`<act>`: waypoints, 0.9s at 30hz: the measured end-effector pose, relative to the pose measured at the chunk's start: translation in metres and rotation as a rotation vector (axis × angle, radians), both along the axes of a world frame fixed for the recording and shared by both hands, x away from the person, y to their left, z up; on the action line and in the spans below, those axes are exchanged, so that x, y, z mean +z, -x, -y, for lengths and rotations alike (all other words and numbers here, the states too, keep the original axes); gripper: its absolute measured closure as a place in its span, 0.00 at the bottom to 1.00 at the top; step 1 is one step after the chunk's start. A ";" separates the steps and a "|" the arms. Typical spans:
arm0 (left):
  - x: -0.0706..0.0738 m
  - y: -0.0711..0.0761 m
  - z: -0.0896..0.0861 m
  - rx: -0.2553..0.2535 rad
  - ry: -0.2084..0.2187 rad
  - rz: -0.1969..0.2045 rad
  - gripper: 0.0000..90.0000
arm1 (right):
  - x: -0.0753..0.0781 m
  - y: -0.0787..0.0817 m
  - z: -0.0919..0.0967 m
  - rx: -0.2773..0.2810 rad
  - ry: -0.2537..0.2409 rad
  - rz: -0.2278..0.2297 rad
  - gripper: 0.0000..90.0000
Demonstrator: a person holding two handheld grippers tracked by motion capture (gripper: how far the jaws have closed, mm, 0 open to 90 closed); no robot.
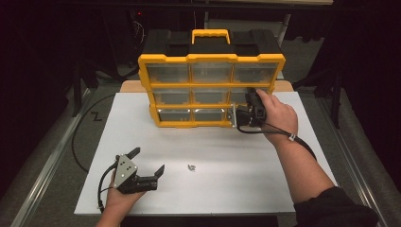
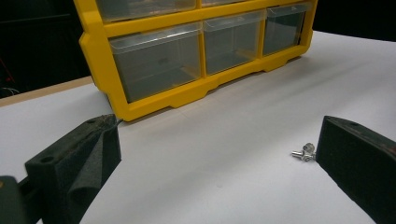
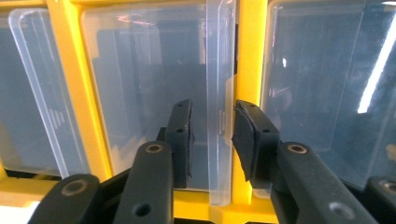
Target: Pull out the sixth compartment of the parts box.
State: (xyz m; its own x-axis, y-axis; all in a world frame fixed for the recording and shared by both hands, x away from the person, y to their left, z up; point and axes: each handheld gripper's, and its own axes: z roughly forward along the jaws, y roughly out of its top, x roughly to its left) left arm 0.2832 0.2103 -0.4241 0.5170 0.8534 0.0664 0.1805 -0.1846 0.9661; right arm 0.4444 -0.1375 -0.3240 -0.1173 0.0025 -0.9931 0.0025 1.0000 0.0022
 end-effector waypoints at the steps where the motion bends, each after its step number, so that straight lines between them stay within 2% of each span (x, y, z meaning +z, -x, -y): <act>1: 0.000 0.000 0.000 0.000 0.001 0.000 0.01 | 0.001 0.000 -0.001 -0.009 0.005 -0.006 0.81; 2: 0.000 0.000 0.000 0.000 0.000 0.000 0.01 | 0.001 -0.001 -0.001 0.002 0.008 0.009 0.82; 3: 0.000 0.000 0.000 -0.001 -0.001 0.000 0.01 | 0.002 -0.001 -0.001 -0.001 0.024 0.010 0.83; 4: 0.000 0.000 0.000 -0.001 0.000 0.000 0.01 | 0.000 -0.001 -0.002 -0.008 0.015 0.004 0.83; 5: 0.000 0.000 0.000 -0.002 0.000 -0.001 0.01 | 0.001 -0.001 -0.002 -0.003 0.030 0.013 0.83; 11: 0.000 0.000 0.000 -0.004 0.000 -0.001 0.01 | -0.002 -0.002 -0.004 -0.021 0.036 0.030 0.86; 13: 0.000 0.000 0.000 -0.005 -0.002 -0.001 0.01 | -0.002 -0.002 -0.006 -0.024 0.051 0.041 0.87; 18: 0.000 0.000 0.000 -0.006 -0.002 -0.001 0.01 | -0.004 -0.002 -0.008 -0.046 0.044 0.052 0.88; 21: 0.000 0.000 0.000 -0.007 -0.002 -0.001 0.01 | -0.006 -0.001 -0.010 -0.058 0.055 0.070 0.88; 22: 0.000 0.000 0.000 -0.007 -0.002 -0.001 0.01 | -0.008 -0.001 -0.010 -0.064 0.042 0.074 0.87; 23: 0.000 0.000 0.001 -0.007 -0.002 0.000 0.01 | -0.009 -0.002 -0.011 -0.065 0.050 0.089 0.87; 27: 0.000 0.000 0.001 -0.009 0.000 -0.001 0.01 | -0.012 -0.002 -0.012 -0.079 0.043 0.103 0.87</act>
